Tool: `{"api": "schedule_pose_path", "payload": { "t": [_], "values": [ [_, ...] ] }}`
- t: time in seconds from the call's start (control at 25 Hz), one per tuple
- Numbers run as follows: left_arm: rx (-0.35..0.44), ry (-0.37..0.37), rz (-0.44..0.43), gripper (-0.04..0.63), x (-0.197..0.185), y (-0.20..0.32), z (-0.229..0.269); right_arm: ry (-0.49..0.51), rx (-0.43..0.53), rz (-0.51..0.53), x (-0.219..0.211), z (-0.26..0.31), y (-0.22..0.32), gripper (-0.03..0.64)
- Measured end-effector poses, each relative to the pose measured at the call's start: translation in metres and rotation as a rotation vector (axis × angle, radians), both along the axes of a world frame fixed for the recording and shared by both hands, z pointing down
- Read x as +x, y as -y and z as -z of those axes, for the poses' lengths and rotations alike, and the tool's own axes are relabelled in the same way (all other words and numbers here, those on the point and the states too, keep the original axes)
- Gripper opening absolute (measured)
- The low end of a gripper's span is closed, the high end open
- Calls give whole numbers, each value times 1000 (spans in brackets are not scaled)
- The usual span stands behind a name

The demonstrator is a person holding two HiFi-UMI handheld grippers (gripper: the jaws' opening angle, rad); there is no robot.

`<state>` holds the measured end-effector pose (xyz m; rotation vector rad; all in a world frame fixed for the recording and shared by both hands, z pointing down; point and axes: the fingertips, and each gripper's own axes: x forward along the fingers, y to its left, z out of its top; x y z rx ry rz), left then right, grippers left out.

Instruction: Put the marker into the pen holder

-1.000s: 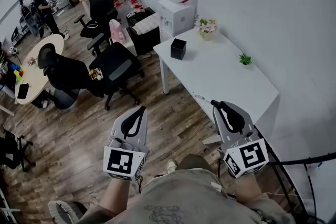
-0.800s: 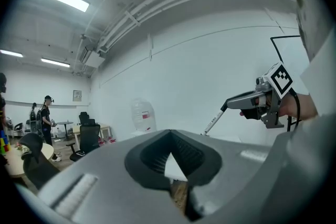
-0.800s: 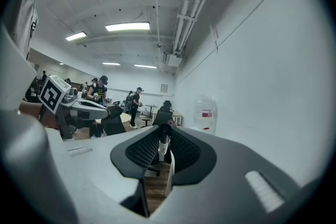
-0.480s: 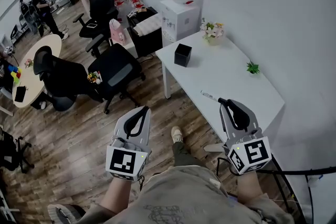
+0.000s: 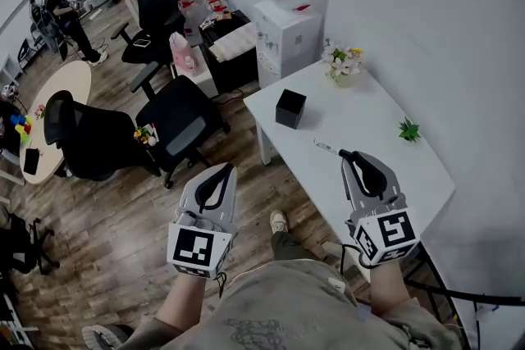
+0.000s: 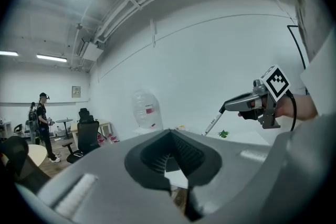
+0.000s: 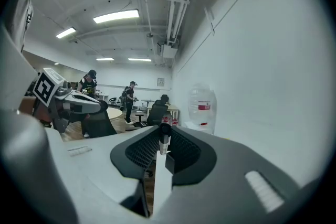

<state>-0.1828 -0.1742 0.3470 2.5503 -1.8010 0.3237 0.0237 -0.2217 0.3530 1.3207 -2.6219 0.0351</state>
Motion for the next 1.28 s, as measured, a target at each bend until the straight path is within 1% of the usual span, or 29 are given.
{"api": "schedule_pose_path", "payload": {
  "t": [0.28, 0.52, 0.72, 0.88, 1.04, 1.28],
  "values": [
    [-38, 33, -14, 0, 1, 103, -18, -31, -64, 25, -13, -25, 101, 95],
    [-102, 32, -37, 0, 9, 165, -39, -55, -111, 58, -25, -44, 160, 95],
    [-155, 47, -60, 0, 12, 197, -60, -52, -164, 51, -34, -66, 196, 95],
    [-207, 41, -75, 0, 14, 215, -79, -80, -196, 59, -44, -89, 217, 95],
    [-243, 30, -101, 0, 14, 225, -91, -113, -245, 56, -55, -113, 227, 95],
    [-297, 50, -155, 0, 8, 241, -119, -151, -319, 56, -75, -151, 232, 95]
  ]
}}
